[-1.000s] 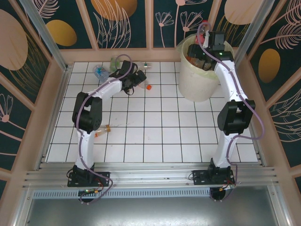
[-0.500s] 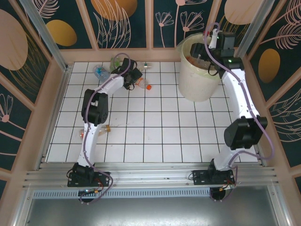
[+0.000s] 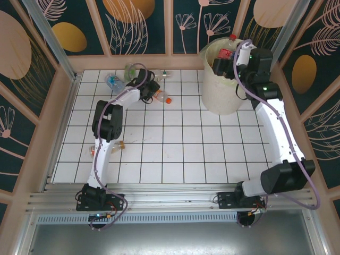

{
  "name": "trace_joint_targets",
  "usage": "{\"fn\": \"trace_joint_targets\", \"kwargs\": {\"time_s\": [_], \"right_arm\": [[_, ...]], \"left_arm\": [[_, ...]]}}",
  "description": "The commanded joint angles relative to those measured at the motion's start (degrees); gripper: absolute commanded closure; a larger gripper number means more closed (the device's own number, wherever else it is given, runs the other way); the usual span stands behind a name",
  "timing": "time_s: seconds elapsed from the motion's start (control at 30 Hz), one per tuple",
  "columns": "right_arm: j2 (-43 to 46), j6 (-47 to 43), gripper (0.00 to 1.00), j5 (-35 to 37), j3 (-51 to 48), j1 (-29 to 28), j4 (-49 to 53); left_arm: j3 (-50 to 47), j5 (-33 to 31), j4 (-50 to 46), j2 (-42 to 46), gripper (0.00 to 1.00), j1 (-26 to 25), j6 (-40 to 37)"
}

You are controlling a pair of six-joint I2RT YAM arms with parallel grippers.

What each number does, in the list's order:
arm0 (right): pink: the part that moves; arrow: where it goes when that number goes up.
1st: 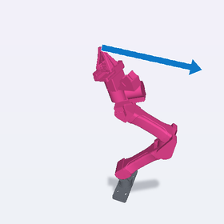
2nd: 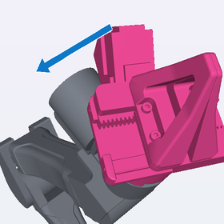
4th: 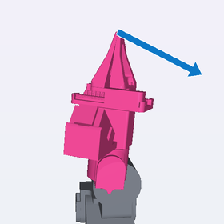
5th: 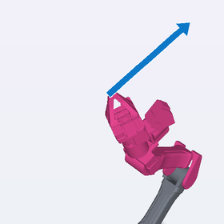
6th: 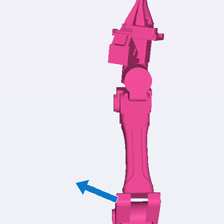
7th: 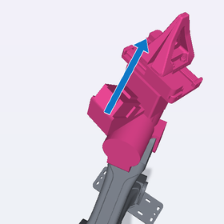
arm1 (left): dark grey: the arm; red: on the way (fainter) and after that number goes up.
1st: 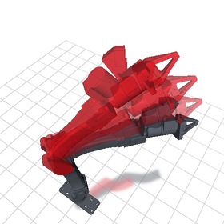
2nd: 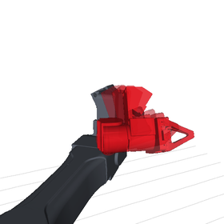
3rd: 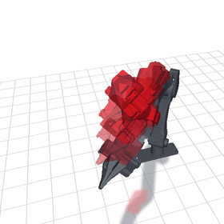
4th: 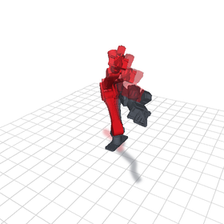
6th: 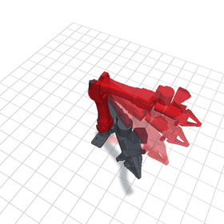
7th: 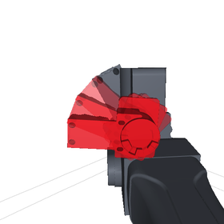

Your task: Put the plastic bottles in the bin

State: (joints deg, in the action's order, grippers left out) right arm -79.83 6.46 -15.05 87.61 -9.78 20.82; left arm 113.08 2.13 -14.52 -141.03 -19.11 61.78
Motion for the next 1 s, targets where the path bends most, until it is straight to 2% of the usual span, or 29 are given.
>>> {"fn": "trace_joint_targets", "kwargs": {"time_s": [0.0,0.13,0.3,0.4,0.73,0.97], "right_arm": [[3.8,-0.2,0.11,-6.1,-3.0,-2.9,-1.6],[6.1,3.0,0.11,-8.4,-6.2,-7.4,-0.6],[6.2,9.6,0.11,-15.2,-14.9,-7.5,-4.9],[4.8,11.0,0.14,-16.3,-19.2,-8.3,-5.8],[-0.6,14.2,0.16,-19.3,-27.6,-12.4,-13.1],[-8.4,16.2,0.18,-21.6,-26.8,-14.1,-19.2]], "left_arm": [[-4.8,3.4,4.3,2.6,0.46,0.0,-2.8],[-13.6,9.5,16.5,8.6,0.45,0.0,-6.9],[-25.5,18.9,35.2,15.4,0.46,-0.1,-7.3],[-30.1,24.1,43.5,18.1,0.48,-0.1,-6.7],[-41.0,32.6,59.7,24.6,0.47,-1.8,-6.2],[-45.9,33.0,65.0,27.2,0.47,-4.2,-3.3]]}}
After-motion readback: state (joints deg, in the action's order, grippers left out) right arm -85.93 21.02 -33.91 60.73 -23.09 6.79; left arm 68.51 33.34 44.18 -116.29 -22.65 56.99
